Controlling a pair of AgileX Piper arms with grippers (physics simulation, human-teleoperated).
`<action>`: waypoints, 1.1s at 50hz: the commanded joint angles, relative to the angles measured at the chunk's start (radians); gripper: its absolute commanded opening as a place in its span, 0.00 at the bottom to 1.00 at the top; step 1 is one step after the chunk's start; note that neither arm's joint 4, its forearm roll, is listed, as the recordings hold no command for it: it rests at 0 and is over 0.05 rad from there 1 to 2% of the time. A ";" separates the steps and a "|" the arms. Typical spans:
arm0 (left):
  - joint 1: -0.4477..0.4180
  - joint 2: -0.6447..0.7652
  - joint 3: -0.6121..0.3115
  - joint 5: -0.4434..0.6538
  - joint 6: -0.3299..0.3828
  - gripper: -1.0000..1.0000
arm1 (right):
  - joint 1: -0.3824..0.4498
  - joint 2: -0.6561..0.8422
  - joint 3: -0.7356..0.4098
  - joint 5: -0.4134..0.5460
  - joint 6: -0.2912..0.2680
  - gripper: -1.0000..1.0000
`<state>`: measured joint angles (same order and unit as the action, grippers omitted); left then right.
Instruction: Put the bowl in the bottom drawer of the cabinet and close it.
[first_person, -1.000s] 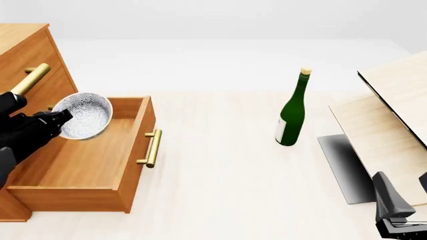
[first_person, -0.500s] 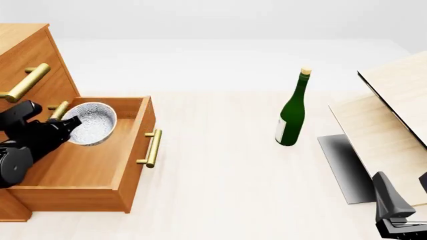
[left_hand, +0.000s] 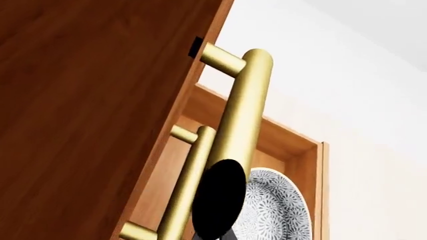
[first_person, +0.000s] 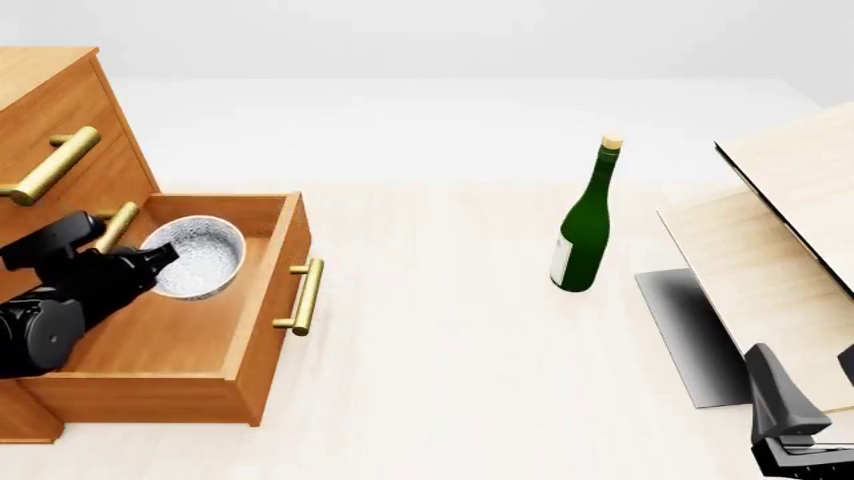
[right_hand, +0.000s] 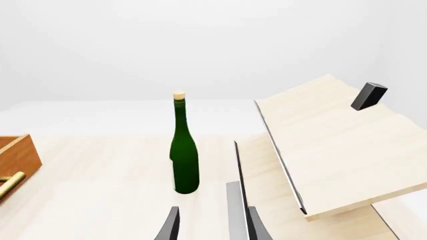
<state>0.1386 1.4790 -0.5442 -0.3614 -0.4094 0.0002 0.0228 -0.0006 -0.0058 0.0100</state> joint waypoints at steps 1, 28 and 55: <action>-0.005 0.007 0.004 0.003 0.014 0.00 | -0.002 -0.010 0.000 0.005 -0.003 1.00; 0.015 0.067 0.014 -0.033 0.029 0.00 | -0.002 -0.010 0.000 0.005 -0.003 1.00; 0.024 0.093 0.021 -0.048 0.037 0.00 | -0.002 -0.010 0.000 0.005 -0.003 1.00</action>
<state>0.1666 1.5911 -0.5202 -0.4222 -0.3704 0.0001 0.0227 -0.0006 -0.0058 0.0100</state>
